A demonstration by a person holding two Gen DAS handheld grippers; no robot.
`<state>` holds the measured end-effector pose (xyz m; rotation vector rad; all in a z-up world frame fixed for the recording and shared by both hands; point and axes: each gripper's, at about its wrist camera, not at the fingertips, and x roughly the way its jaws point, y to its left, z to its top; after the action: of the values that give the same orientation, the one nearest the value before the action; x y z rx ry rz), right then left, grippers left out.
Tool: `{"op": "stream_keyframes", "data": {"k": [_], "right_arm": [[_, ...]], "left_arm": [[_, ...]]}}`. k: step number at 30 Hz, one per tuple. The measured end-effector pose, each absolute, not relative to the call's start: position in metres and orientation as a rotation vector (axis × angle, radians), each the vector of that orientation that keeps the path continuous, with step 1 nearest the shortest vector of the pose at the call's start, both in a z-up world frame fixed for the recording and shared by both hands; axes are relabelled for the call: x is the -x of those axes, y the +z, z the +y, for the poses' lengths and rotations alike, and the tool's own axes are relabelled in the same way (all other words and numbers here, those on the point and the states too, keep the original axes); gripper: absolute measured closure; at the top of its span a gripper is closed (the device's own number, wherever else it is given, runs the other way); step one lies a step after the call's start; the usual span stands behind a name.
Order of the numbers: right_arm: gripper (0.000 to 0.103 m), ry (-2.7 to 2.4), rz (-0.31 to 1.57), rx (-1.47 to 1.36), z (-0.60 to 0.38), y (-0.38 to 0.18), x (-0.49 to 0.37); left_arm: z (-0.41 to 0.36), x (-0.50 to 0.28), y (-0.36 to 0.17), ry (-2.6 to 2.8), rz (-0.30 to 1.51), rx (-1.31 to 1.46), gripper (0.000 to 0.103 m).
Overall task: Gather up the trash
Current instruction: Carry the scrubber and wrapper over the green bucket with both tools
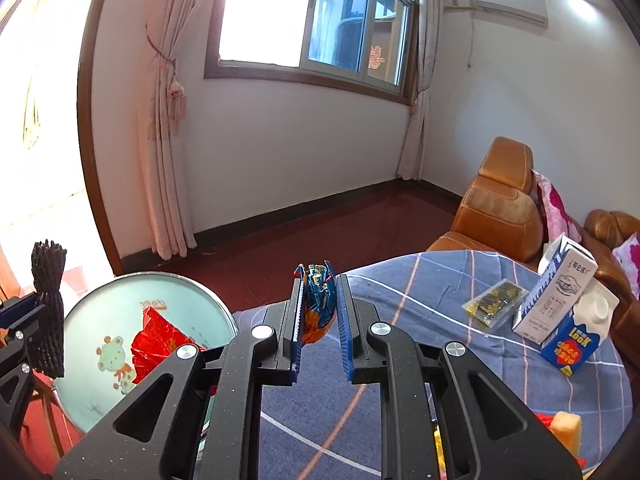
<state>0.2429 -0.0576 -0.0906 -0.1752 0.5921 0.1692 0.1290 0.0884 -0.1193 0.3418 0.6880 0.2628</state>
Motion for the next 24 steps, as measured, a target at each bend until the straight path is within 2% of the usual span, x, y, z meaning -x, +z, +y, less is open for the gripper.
{"op": "stream_keyframes", "data": {"k": [24], "right_arm": [[0.087, 0.208, 0.583, 0.23, -0.036, -0.105, -0.243]], "left_arm": [[0.093, -0.136, -0.123, 0.279, 0.701, -0.333, 0.091]]}}
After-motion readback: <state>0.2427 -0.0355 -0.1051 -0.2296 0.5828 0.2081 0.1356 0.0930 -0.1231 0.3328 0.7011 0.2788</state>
